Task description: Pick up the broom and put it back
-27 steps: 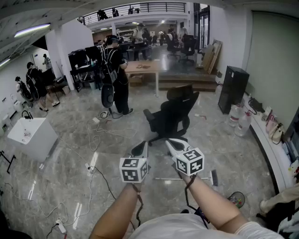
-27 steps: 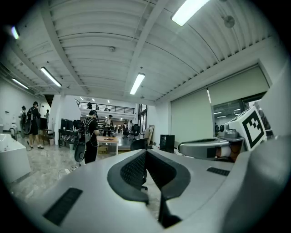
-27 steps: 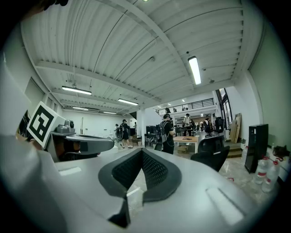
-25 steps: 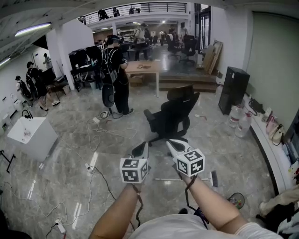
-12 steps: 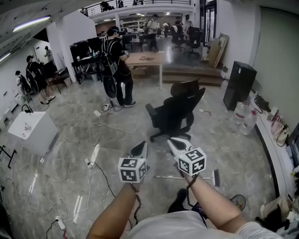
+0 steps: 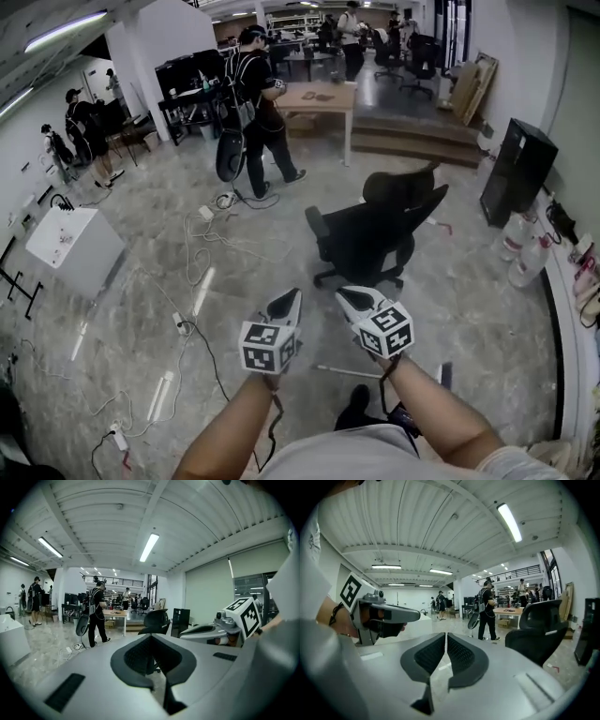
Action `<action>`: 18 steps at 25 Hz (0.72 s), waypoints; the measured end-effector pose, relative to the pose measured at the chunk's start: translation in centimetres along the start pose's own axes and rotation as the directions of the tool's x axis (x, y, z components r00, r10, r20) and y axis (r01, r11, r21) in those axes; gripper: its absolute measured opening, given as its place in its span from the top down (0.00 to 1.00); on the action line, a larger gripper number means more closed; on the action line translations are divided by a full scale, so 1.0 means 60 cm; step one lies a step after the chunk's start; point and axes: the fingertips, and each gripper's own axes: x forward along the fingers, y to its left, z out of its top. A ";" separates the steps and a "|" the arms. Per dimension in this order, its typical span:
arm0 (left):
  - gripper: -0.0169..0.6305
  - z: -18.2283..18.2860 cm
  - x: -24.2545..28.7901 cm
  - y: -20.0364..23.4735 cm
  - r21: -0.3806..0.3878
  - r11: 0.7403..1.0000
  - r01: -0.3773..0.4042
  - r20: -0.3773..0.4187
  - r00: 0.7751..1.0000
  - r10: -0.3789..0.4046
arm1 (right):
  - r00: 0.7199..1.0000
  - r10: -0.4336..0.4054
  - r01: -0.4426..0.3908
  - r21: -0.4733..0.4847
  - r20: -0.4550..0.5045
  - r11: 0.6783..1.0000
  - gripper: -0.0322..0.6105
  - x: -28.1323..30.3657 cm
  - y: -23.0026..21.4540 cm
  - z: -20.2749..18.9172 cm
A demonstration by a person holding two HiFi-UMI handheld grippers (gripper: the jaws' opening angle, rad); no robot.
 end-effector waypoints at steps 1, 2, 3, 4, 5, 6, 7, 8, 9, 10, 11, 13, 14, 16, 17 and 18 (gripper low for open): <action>0.97 -0.001 0.035 0.013 -0.006 1.000 -0.005 -0.003 1.000 0.005 | 1.000 0.024 -0.025 -0.005 -0.019 1.000 0.92 0.025 -0.028 -0.010; 0.97 -0.003 0.069 0.028 -0.020 1.000 -0.015 -0.005 1.000 0.015 | 0.998 0.052 -0.052 -0.007 -0.035 0.999 0.92 0.050 -0.054 -0.021; 0.97 -0.007 0.100 0.043 -0.040 0.999 -0.028 -0.008 1.000 0.028 | 0.995 0.085 -0.085 -0.005 -0.052 0.996 0.92 0.074 -0.076 -0.033; 0.97 -0.011 0.129 0.056 -0.060 0.997 -0.042 -0.011 0.999 0.042 | 0.989 0.127 -0.128 -0.001 -0.072 0.992 0.92 0.098 -0.096 -0.046; 0.97 -0.018 0.156 0.066 -0.071 0.996 -0.056 -0.017 0.998 0.055 | 0.979 0.178 -0.178 0.005 -0.095 0.984 0.92 0.120 -0.111 -0.062; 0.97 -0.025 0.182 0.075 -0.069 0.995 -0.069 -0.027 0.997 0.067 | 0.966 0.231 -0.231 0.013 -0.121 0.973 0.92 0.142 -0.124 -0.079; 0.97 -0.034 0.206 0.085 -0.059 0.995 -0.080 -0.039 0.996 0.078 | 0.949 0.277 -0.277 0.022 -0.147 0.961 0.92 0.165 -0.135 -0.098; 0.97 -0.043 0.227 0.096 -0.051 0.995 -0.087 -0.052 0.995 0.085 | 0.934 0.313 -0.313 0.031 -0.174 0.949 0.92 0.187 -0.145 -0.118; 0.97 -0.055 0.244 0.109 -0.051 0.994 -0.093 -0.066 0.994 0.089 | 0.919 0.339 -0.338 0.039 -0.200 0.940 0.91 0.209 -0.152 -0.138; 0.97 -0.070 0.257 0.122 -0.060 0.994 -0.097 -0.078 0.993 0.092 | 0.907 0.356 -0.355 0.047 -0.225 0.934 0.91 0.229 -0.156 -0.159; 0.97 -0.087 0.266 0.137 -0.072 0.992 -0.101 -0.089 0.992 0.095 | 0.896 0.367 -0.365 0.055 -0.250 0.929 0.91 0.247 -0.158 -0.183; 0.97 -0.124 0.282 0.169 -0.100 0.989 -0.111 -0.108 0.989 0.101 | 0.878 0.374 -0.372 0.066 -0.299 0.926 0.90 0.281 -0.164 -0.234; 0.97 -0.145 0.289 0.187 -0.114 0.987 -0.117 -0.117 0.988 0.103 | 0.868 0.376 -0.374 0.071 -0.324 0.925 0.90 0.299 -0.167 -0.263; 0.97 -0.194 0.301 0.228 -0.141 0.982 -0.124 -0.140 0.985 0.104 | 0.844 0.378 -0.375 0.085 -0.381 0.923 0.89 0.335 -0.169 -0.331; 0.97 -0.224 0.306 0.248 -0.156 0.980 -0.126 -0.157 0.982 0.102 | 0.829 0.378 -0.371 0.099 -0.412 0.923 0.89 0.350 -0.168 -0.374; 0.97 -0.257 0.311 0.268 -0.170 0.977 -0.128 -0.174 0.980 0.098 | 0.814 0.374 -0.364 0.113 -0.444 0.925 0.89 0.364 -0.169 -0.422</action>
